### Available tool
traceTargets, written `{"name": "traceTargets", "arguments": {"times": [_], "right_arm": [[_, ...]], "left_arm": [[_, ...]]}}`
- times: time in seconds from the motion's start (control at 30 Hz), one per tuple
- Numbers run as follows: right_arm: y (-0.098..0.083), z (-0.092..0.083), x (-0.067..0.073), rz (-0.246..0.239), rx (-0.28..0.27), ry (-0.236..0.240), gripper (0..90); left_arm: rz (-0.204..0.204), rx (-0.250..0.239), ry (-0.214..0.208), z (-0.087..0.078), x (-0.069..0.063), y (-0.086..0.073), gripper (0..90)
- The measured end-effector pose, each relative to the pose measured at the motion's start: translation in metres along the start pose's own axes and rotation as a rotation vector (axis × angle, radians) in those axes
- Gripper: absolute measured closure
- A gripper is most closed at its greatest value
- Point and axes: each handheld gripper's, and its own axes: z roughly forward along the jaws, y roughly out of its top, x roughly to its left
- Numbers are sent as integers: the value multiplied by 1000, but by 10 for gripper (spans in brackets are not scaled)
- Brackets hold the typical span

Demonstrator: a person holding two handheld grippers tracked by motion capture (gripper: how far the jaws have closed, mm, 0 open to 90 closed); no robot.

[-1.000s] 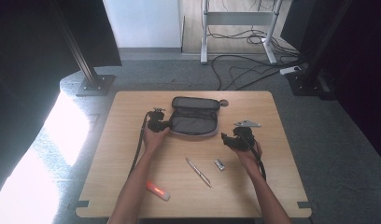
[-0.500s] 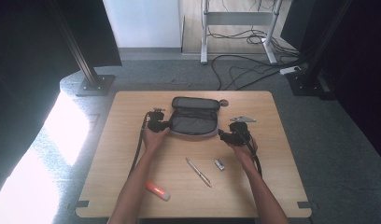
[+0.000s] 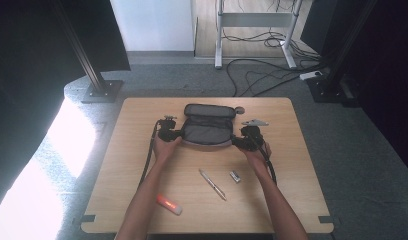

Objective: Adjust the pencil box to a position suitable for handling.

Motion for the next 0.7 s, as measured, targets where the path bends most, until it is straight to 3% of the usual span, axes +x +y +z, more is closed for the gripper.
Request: {"name": "traceTargets", "arguments": {"times": [0.33, 0.5, 0.7], "right_arm": [[-2, 18, 3, 12, 24, -9, 408], [4, 25, 11, -5, 20, -19, 405], [2, 37, 11, -9, 31, -35, 406]], "left_arm": [[6, -1, 0, 0, 0, 0, 739], [2, 0, -2, 0, 0, 1, 737], [16, 0, 9, 0, -1, 1, 737]]}}
